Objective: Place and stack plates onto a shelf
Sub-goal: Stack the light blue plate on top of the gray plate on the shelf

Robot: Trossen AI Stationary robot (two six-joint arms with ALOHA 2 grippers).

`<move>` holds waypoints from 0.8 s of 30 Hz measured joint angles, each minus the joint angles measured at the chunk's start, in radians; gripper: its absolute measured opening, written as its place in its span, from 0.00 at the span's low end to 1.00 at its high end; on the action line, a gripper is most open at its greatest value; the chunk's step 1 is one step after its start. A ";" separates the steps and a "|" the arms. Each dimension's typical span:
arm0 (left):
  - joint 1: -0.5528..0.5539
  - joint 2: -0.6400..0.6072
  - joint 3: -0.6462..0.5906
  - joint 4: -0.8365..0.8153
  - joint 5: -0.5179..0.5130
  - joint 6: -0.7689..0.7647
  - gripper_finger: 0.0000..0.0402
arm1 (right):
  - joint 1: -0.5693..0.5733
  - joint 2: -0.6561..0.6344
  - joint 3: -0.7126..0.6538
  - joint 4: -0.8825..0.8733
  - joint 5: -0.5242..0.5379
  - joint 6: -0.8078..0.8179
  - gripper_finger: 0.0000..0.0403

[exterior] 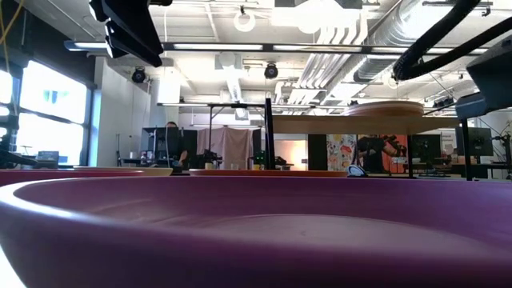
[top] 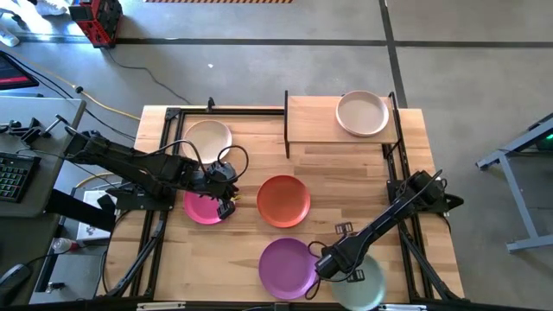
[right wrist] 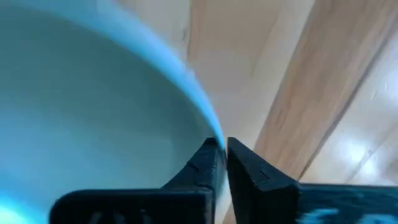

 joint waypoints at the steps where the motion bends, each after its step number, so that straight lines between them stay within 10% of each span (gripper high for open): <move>1: 0.000 0.000 0.000 0.000 0.000 0.003 0.29 | 0.000 -0.001 0.000 -0.011 -0.001 0.016 0.02; 24: 0.001 0.000 0.000 0.000 -0.057 0.031 0.29 | -0.005 -0.260 0.000 -0.241 0.195 0.478 0.00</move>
